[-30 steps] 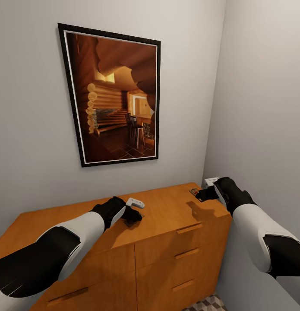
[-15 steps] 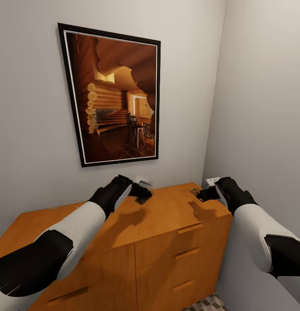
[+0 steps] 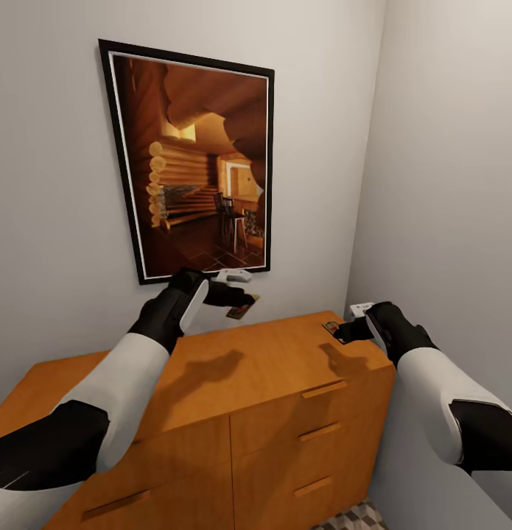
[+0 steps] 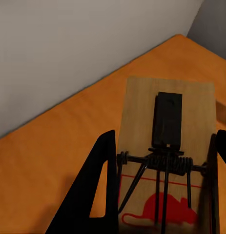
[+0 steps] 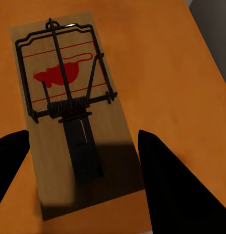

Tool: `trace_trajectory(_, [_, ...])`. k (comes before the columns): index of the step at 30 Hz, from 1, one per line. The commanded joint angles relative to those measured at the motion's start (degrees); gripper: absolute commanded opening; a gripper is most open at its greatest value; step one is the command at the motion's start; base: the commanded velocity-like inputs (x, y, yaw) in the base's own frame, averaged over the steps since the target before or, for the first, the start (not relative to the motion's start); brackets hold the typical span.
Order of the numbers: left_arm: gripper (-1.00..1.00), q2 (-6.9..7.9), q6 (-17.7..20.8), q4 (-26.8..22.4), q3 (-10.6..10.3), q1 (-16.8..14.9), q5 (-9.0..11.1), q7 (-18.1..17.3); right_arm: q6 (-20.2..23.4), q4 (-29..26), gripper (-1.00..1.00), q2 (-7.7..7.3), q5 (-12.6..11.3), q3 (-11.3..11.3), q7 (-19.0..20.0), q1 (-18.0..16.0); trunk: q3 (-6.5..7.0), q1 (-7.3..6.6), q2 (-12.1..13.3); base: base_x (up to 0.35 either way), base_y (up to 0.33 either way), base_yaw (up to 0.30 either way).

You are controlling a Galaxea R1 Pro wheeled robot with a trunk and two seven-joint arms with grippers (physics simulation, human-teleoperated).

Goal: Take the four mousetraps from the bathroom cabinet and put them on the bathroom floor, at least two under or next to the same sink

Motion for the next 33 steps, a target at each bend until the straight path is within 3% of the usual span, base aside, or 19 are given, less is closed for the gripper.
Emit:
trace_trajectory(1, [-1.00,0.01,0.3,-0.1,0.0,0.0,0.4,0.4,0.2,-0.1,-1.00,0.07,0.6,-0.3,0.4,0.0,-0.08,0.00,0.0,0.000,0.000,0.000])
trace_trajectory(13, [-1.00,-0.09,0.3,0.6,0.4,0.0,0.5,1.8,0.1,0.8,-1.00,0.63,0.6,-0.3,0.5,0.0,-0.08,0.00,0.0,-0.019,0.000,0.000])
trace_trajectory(20, [-1.00,-0.03,0.3,2.3,0.4,0.0,0.6,3.2,0.0,0.7,-1.00,2.33,0.8,-0.3,0.0,0.0,-0.08,0.00,0.0,-0.270,0.000,0.000])
trace_trajectory(26, [-1.00,-0.02,0.3,3.9,0.5,0.0,0.6,4.3,0.0,-0.2,-1.00,2.91,0.8,-0.3,-0.2,0.0,-0.08,0.00,0.0,-0.337,0.000,0.000])
trace_trajectory(33, [-1.00,-0.02,0.2,7.0,0.5,0.0,0.6,6.9,0.9,-8.0,-1.00,3.85,1.1,-0.3,-0.2,0.0,-0.08,0.00,0.0,-0.345,0.000,0.000])
